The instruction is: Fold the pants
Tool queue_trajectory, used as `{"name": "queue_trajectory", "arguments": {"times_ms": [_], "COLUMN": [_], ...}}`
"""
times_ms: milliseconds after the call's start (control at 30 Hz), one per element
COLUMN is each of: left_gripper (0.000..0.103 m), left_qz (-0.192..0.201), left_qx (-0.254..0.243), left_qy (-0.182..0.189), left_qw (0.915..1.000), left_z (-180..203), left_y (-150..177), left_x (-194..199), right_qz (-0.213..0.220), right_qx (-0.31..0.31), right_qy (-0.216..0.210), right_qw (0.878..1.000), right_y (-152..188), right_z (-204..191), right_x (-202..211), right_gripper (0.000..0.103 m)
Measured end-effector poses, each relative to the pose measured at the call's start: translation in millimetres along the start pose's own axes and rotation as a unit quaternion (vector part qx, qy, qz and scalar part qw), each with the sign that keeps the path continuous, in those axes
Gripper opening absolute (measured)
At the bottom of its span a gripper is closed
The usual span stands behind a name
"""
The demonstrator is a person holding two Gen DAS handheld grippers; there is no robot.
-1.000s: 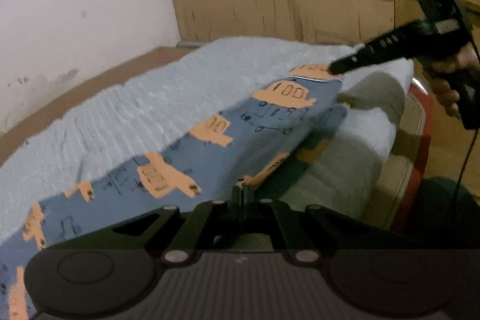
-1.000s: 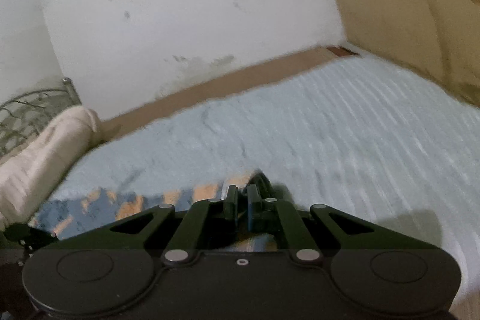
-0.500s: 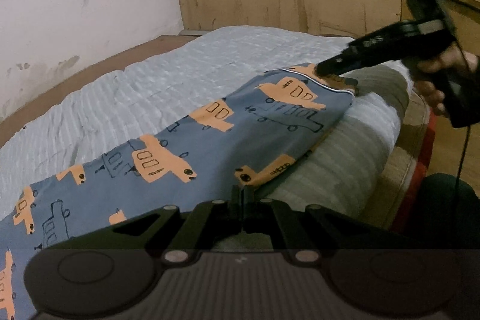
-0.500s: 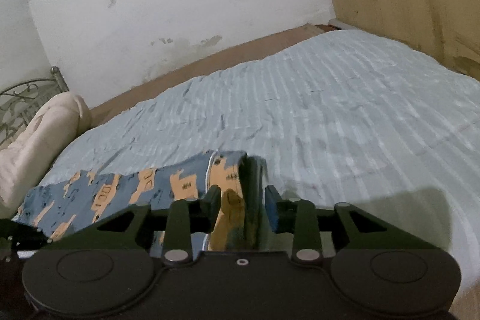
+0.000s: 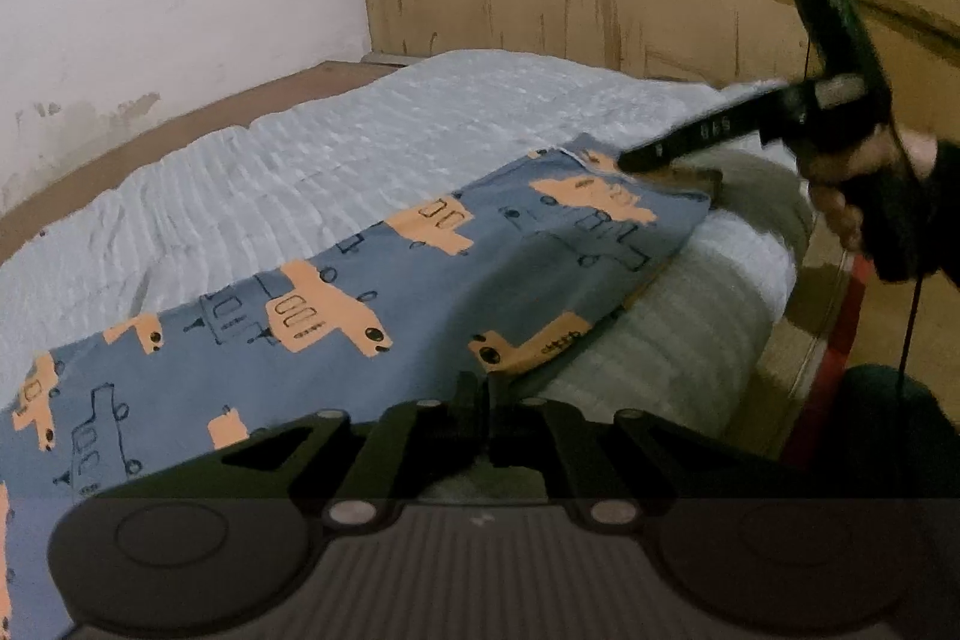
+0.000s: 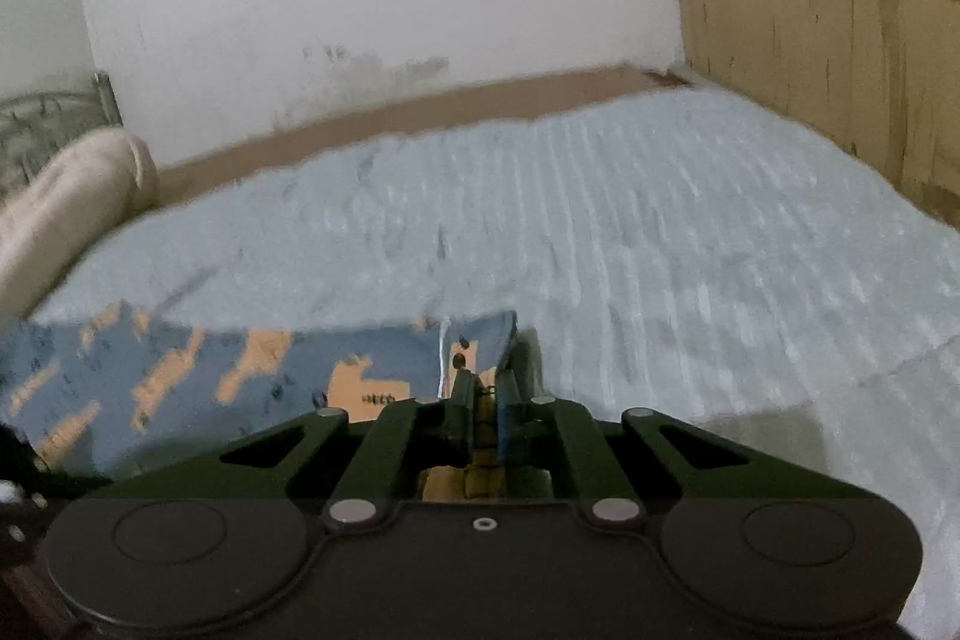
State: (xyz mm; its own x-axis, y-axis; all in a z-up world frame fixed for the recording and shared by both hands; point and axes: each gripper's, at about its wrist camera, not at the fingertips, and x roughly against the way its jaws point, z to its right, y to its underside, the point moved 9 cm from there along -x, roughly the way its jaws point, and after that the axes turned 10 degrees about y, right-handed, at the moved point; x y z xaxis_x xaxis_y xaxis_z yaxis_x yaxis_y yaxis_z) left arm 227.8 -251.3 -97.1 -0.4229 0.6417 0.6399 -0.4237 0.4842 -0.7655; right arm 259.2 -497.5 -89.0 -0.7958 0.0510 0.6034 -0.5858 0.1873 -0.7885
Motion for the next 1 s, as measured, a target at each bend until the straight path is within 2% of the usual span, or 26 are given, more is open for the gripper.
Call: {"name": "queue_trajectory", "arguments": {"times_ms": [33, 67, 100, 133, 167, 200, 267, 400, 500, 633, 733, 767, 800, 900, 1000], "left_gripper": [0.024, 0.051, 0.063, 0.072, 0.074, 0.075, 0.096, 0.101, 0.102, 0.102, 0.102, 0.102, 0.102, 0.102, 0.102], "left_qz": [0.000, 0.002, 0.008, 0.015, 0.021, 0.024, 0.031, 0.049, 0.056, 0.076, 0.079, 0.079, 0.078, 0.071, 0.077], "left_qx": [0.004, 0.006, 0.008, 0.009, 0.011, 0.014, 0.034, 0.101, 0.146, 0.170, 0.187, 0.193, 0.202, 0.233, 0.278], "left_qy": [0.003, 0.005, 0.003, -0.002, -0.008, -0.015, -0.039, -0.107, -0.158, -0.225, -0.279, -0.294, -0.310, -0.338, -0.339], "left_qw": [1.0000, 1.0000, 0.9999, 0.9998, 0.9997, 0.9995, 0.9982, 0.9879, 0.9751, 0.9564, 0.9386, 0.9327, 0.9260, 0.9090, 0.8954], "left_z": [-0.9, -1.4, -1.9, -2.0, -2.9, -4.5, -11.3, -43.2, -74.7, -115.1, -147.1, -156.4, -166.5, -191.8, -214.4], "left_y": [0.1, -0.6, -2.2, -4.3, -6.3, -8.6, -12.7, -16.2, -13.8, -1.9, 20.1, 29.9, 42.0, 81.6, 116.7], "left_x": [1.4, 4.2, 7.7, 10.8, 14.3, 17.6, 24.8, 49.4, 79.2, 135.5, 179.4, 192.2, 205.3, 232.8, 246.2], "right_qz": [-0.007, -0.007, -0.003, 0.006, 0.014, 0.026, 0.050, 0.073, 0.075, 0.070, 0.076, 0.079, 0.084, 0.106, 0.115], "right_qx": [0.002, 0.004, 0.007, 0.014, 0.021, 0.030, 0.045, 0.092, 0.138, 0.175, 0.163, 0.157, 0.150, 0.153, 0.166], "right_qy": [0.008, 0.017, 0.028, 0.042, 0.053, 0.063, 0.074, 0.069, 0.080, 0.164, 0.225, 0.232, 0.229, 0.179, 0.101], "right_qw": [1.000, 1.000, 1.000, 0.999, 0.998, 0.997, 0.995, 0.991, 0.984, 0.968, 0.958, 0.957, 0.958, 0.966, 0.974], "right_y": [3.6, 4.9, 4.5, 2.8, 2.6, 0.6, -4.3, -8.1, -3.8, 1.8, -0.2, -0.9, -2.0, -3.7, -3.1], "right_z": [2.0, 3.6, 4.1, 4.4, 3.2, 1.3, -8.8, -44.1, -65.5, -54.2, -33.6, -30.6, -32.1, -57.4, -104.9], "right_x": [-3.6, -4.4, -3.3, 0.0, 2.9, 6.5, 10.9, 3.5, -10.1, -28.0, -26.0, -21.9, -17.0, -0.9, 7.7], "right_gripper": [0.011, 0.019, 0.029, 0.033, 0.046, 0.065, 0.087, 0.102, 0.102, 0.102, 0.102, 0.102, 0.102, 0.102, 0.102]}}
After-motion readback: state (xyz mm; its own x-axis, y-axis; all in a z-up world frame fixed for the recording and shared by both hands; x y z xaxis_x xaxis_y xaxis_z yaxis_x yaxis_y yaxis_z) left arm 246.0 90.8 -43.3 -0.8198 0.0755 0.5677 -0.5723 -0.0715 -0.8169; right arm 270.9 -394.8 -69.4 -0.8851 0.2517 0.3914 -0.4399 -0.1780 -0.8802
